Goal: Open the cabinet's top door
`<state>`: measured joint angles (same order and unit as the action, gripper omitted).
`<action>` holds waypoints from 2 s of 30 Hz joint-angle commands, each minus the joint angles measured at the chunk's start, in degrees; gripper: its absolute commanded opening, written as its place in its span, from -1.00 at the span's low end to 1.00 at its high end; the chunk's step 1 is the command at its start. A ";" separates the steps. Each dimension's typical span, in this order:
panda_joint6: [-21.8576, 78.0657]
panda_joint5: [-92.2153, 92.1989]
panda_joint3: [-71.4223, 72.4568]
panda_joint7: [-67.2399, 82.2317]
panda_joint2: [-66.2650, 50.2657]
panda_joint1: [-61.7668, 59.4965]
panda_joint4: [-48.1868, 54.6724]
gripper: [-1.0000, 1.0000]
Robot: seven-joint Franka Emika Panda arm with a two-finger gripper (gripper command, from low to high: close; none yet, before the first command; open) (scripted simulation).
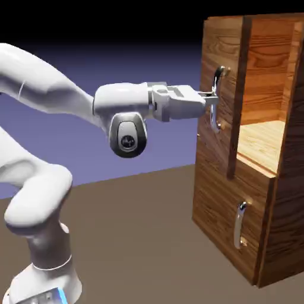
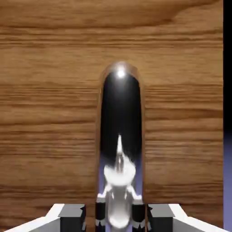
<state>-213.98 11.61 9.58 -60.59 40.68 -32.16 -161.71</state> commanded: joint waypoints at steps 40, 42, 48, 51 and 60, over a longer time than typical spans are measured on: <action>62.71 17.98 24.21 -45.74 52.53 1.23 -6.06 -1.00; 67.69 16.69 26.73 -46.27 53.65 2.46 -4.73 -1.00; 82.64 12.63 34.51 -47.62 55.44 3.99 1.16 -1.00; 90.12 10.66 38.20 -48.10 55.65 3.30 5.26 -1.00; 112.37 6.08 46.93 -48.49 54.81 -4.73 22.00 -1.00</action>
<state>-101.67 17.62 56.51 -109.07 95.49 -36.88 -139.73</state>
